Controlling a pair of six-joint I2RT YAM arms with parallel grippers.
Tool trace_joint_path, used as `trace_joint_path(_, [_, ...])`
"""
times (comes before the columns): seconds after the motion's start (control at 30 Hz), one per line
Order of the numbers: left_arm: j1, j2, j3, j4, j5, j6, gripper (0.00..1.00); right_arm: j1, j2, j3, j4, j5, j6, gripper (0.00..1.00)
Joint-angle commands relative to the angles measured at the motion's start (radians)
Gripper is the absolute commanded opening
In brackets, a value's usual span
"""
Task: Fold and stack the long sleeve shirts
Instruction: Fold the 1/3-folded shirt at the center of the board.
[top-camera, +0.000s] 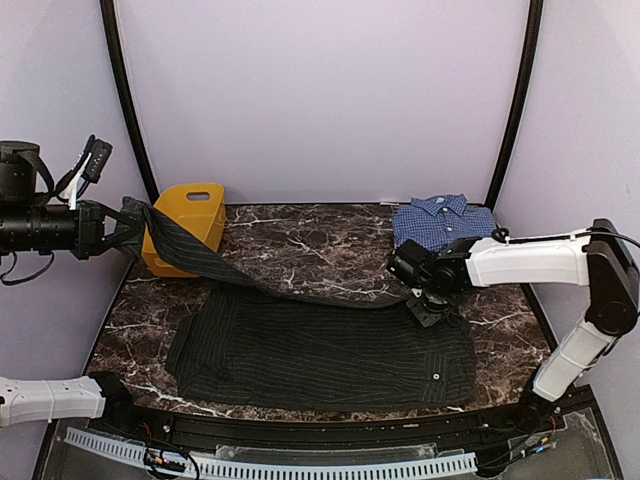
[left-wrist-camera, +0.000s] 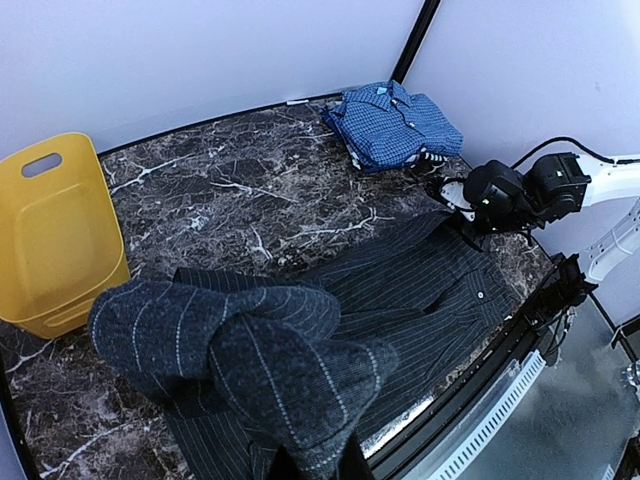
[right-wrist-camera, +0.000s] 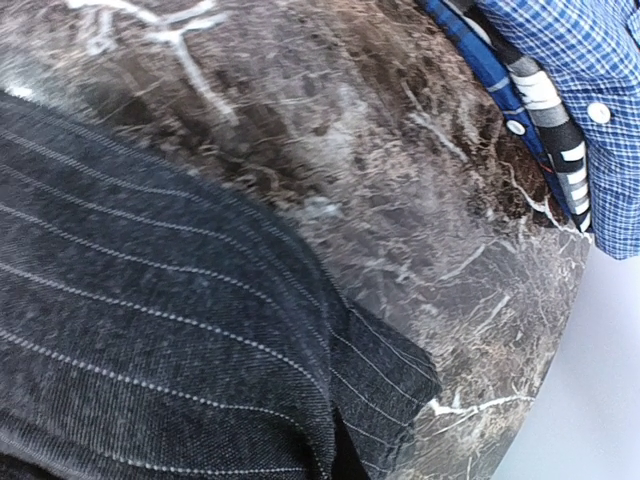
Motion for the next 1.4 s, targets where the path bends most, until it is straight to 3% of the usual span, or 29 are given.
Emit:
trace_joint_path(0.0, [-0.005,-0.022,0.005,-0.042,-0.009,-0.036,0.00,0.047,-0.029,0.005,-0.050,-0.021,0.047,0.06])
trace_joint_path(0.5, [-0.005,-0.058,-0.027,-0.122,-0.010,-0.099,0.00,0.167,0.041,0.135,-0.384,0.013,0.275,0.02])
trace_joint_path(0.83, [-0.005,-0.040,-0.026,-0.113,-0.017,-0.086,0.00,0.186,-0.003,0.112,-0.369,-0.056,0.264,0.08])
trace_joint_path(1.0, [-0.005,-0.030,-0.030,-0.114,-0.005,-0.091,0.00,0.188,-0.042,0.028,-0.368,-0.102,0.286,0.18])
trace_joint_path(1.37, [-0.005,-0.046,-0.044,-0.092,0.112,-0.068,0.00,0.191,-0.032,0.071,-0.422,-0.065,0.313,0.43])
